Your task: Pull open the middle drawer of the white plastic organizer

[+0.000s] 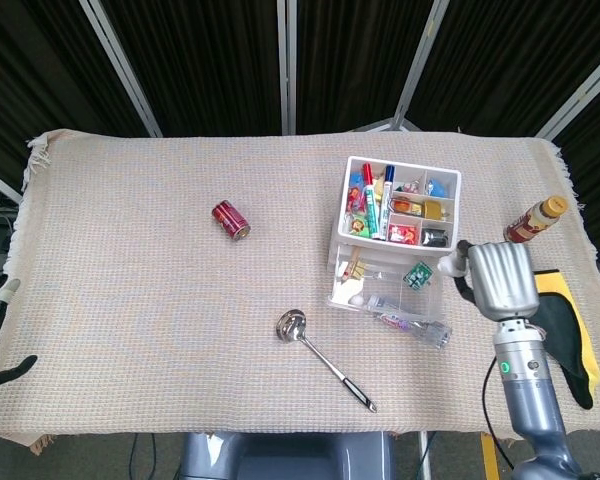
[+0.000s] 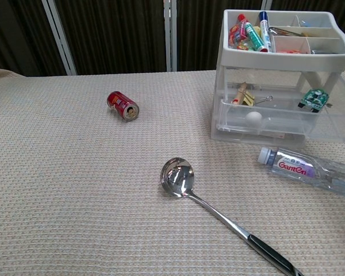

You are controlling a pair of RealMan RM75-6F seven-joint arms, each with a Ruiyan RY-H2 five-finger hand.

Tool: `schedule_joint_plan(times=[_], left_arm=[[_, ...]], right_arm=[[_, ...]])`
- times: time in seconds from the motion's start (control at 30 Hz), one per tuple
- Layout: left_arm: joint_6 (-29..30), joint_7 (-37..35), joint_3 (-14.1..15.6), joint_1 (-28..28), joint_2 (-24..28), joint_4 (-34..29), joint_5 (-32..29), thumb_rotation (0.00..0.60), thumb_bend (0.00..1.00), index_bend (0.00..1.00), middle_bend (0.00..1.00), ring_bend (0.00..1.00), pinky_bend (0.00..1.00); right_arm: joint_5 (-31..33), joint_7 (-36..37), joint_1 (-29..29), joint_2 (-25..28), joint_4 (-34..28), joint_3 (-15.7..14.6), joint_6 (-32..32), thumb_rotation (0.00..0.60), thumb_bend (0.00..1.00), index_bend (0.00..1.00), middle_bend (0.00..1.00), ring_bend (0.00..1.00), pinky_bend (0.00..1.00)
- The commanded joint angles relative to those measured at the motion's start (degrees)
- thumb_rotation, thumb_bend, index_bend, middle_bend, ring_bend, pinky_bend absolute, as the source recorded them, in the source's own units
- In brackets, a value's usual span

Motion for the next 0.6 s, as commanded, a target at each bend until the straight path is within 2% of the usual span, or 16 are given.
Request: schedule_joint_plan(times=[0.03, 0.13, 0.2, 0.33, 0.47, 0.6], left_arm=[[-0.07, 0.17, 0.04, -0.02, -0.02, -0.02, 0.02, 0.6, 0.05, 0.0, 0.0, 0.0, 0.0], [0.04, 0.45, 0.08, -0.01, -0.12, -0.11, 0.23, 0.6, 0.05, 0.0, 0.0, 0.0, 0.0], [0.06, 0.65, 0.1, 0.0, -0.2, -0.13, 0.27, 0.6, 0.05, 0.0, 0.0, 0.0, 0.0], [-0.2, 1.0, 0.07, -0.08, -0.33, -0.16, 0.0, 0.6, 0.05, 0.0, 0.0, 0.0, 0.0], [-0.21, 1.14, 0.03, -0.1, -0.46, -0.09, -0.06, 0.6, 0.05, 0.0, 0.0, 0.0, 0.0], [-0.24, 1.07, 0.09, -0.06, -0.52, 0.02, -0.08, 0.6, 0.05, 0.0, 0.0, 0.0, 0.0]], right_arm=[[2.07, 1.63, -1.31, 1.11, 2.64, 0.76, 0.74, 0.6, 0.26, 0.64, 0.99, 0.99, 0.71], [4.5, 1.71, -1.84, 0.93, 5.18, 1.33, 1.32, 0.6, 0.23, 0.59, 0.98, 0.98, 0.71], [5.92, 2.17, -2.18, 0.66, 6.1, 1.38, 0.98, 0.6, 0.2, 0.51, 0.97, 0.97, 0.7], [8.02, 3.46, -2.85, 0.58, 6.61, 1.45, 0.14, 0.6, 0.19, 0.41, 0.95, 0.96, 0.7], [5.52, 4.76, -3.69, 0.48, 6.94, 0.98, 1.07, 0.6, 0.19, 0.36, 0.91, 0.92, 0.69], [-0.33, 8.31, -5.84, -0.06, 7.46, -0.49, 3.19, 0.6, 0.18, 0.33, 0.77, 0.81, 0.65]])
